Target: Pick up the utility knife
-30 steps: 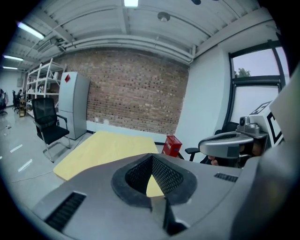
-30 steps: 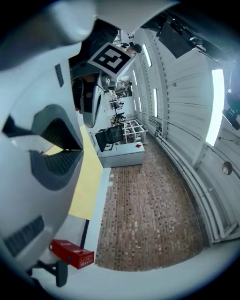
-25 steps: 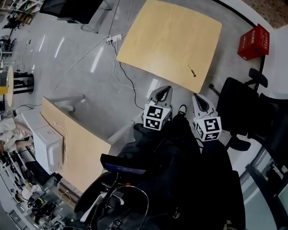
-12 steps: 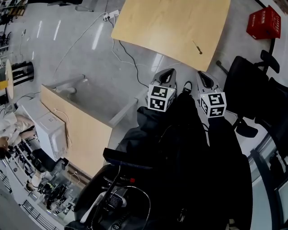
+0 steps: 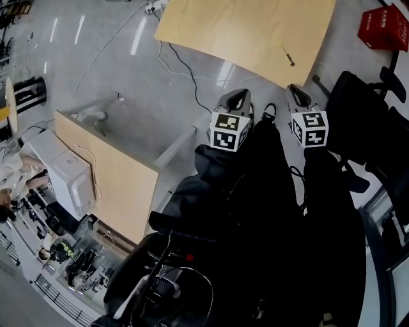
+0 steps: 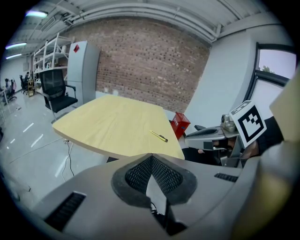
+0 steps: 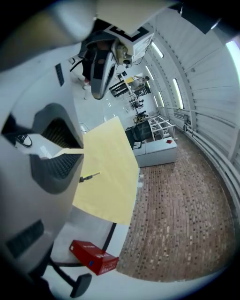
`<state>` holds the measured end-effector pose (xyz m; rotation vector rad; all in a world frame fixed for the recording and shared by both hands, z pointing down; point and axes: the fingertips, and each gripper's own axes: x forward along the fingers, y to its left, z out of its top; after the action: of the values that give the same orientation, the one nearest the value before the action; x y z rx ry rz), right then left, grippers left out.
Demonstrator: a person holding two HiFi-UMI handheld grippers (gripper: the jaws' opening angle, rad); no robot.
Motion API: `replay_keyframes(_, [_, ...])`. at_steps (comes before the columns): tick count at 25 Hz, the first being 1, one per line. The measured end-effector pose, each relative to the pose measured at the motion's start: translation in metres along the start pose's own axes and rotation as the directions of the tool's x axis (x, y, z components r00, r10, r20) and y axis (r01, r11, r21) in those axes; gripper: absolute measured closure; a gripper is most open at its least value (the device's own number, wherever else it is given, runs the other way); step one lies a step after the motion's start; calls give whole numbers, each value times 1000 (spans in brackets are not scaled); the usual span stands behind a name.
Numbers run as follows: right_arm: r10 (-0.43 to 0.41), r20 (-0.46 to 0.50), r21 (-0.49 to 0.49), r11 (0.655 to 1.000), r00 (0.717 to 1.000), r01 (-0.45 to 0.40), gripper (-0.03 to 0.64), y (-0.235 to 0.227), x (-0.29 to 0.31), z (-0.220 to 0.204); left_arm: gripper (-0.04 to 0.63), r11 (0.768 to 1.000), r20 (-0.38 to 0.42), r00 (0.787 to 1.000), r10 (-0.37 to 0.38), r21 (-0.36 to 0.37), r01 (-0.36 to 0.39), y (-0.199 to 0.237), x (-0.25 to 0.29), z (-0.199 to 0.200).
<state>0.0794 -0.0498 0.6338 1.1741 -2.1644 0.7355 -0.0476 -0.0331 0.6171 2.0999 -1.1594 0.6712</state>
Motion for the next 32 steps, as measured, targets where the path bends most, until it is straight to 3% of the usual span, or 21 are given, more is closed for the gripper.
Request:
replay_keyframes(6, [9, -53, -30, 999, 999, -11, 563, -16, 24, -2, 595, 1000, -16, 1000, 5, -24, -6, 5, 3, -12])
replay_keyframes(32, [-66, -199, -104, 993, 978, 46, 523, -78, 102, 0, 595, 996, -68, 997, 26, -78, -31, 30, 17, -35])
